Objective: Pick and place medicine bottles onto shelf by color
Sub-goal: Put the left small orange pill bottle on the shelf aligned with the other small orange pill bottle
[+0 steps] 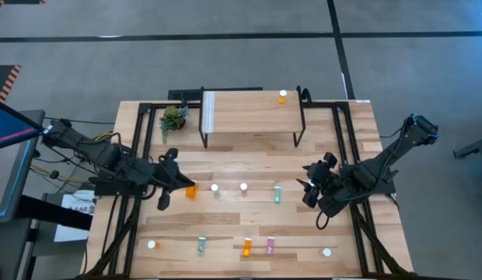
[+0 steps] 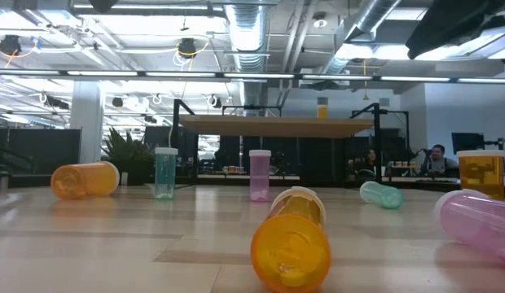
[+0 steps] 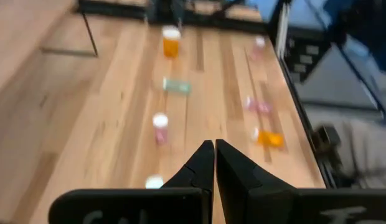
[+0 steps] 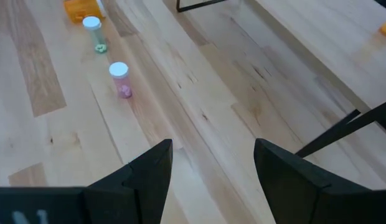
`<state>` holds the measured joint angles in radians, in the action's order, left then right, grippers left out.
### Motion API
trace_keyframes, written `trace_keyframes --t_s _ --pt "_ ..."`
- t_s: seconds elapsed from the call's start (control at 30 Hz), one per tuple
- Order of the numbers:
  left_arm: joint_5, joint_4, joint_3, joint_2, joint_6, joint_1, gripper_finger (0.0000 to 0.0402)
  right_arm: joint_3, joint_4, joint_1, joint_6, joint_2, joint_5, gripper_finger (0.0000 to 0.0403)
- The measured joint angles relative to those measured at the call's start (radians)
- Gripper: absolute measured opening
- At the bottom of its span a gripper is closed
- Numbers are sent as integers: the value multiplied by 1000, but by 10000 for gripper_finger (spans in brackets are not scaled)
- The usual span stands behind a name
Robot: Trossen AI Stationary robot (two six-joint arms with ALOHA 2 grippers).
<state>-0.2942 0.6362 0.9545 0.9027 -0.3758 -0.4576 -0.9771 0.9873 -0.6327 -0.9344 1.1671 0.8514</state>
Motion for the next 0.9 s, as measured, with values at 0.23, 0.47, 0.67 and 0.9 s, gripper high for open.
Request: trace_keyframes --t_s 0.23,0.47,0.67,0.9 --pt "33 340 114 61 -190 -109 1 0 -3 0 0 0 17 248" --pt "90 441 102 156 -378 -277 63 0 -8 0 0 0 47 248" --pt "130 450 101 283 -455 -397 147 0 -8 0 0 0 49 248" --pt "215 447 101 435 -536 -491 189 0 -7 0 0 0 57 248"
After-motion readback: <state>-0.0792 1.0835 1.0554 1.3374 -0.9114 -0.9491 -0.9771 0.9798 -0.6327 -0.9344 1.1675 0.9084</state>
